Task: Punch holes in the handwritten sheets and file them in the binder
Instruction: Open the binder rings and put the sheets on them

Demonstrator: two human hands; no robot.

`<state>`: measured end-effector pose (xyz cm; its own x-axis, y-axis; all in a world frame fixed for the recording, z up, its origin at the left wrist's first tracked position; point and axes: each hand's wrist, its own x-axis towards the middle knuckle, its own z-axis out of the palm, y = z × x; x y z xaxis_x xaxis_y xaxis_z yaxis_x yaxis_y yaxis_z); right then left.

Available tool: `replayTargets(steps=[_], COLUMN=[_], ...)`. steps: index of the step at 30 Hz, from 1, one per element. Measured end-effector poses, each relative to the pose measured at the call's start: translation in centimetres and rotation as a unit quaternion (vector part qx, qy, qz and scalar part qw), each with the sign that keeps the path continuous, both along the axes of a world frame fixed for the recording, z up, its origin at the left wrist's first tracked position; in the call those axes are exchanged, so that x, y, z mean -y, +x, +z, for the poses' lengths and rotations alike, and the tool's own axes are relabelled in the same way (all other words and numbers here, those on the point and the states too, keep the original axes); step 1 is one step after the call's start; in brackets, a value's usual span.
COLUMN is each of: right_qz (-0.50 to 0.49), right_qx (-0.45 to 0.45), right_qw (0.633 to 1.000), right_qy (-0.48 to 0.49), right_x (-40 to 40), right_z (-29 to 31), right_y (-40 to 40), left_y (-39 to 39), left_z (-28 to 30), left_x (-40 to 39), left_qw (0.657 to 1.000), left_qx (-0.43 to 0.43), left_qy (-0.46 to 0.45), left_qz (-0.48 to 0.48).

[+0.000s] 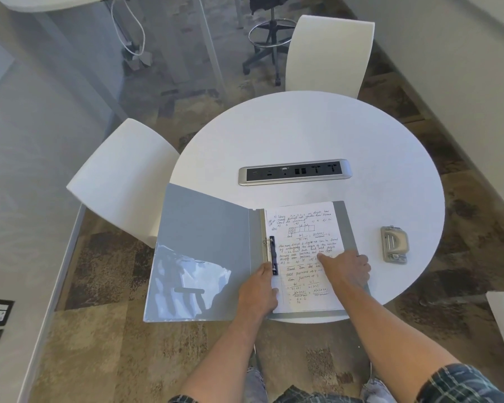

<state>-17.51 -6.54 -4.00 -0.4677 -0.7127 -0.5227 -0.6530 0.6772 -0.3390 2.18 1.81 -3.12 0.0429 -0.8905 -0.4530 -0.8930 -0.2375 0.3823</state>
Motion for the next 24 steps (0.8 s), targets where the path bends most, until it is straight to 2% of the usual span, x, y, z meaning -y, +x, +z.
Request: replayTargets(steps=[2,6,9,18,21,24], right_qz=[0.007,-0.014,-0.012,-0.053,-0.027,-0.009], right_qx=[-0.015,0.035,0.057,0.219,0.192,0.133], right_qw=[1.000,0.999,0.998,0.974,0.981,0.989], right_qy=[0.011,0.028,0.006,-0.018,-0.016,-0.065], right_x=[0.4,1.6,1.2,1.1,0.4,-0.8], right_z=[0.2,0.2,0.1,-0.3,-0.8,0.3], right_y=[-0.4,-1.5,-1.9,-3.6,-3.6,-3.1], left_y=[0.0,0.1,0.1,1.0,1.4,1.7], left_z=[0.0,-0.1,-0.2,-0.7,-0.8,-1.1], left_x=[0.0,0.1,0.1,0.3,0.2,0.1], left_qw=[1.000,1.000,1.000,0.999,0.996,0.991], left_qx=[0.001,0.007,0.002,-0.033,-0.074,-0.097], left_qy=[-0.001,-0.003,-0.005,0.008,-0.003,-0.020], left_qz=[-0.001,-0.003,-0.002,0.008,0.050,0.091])
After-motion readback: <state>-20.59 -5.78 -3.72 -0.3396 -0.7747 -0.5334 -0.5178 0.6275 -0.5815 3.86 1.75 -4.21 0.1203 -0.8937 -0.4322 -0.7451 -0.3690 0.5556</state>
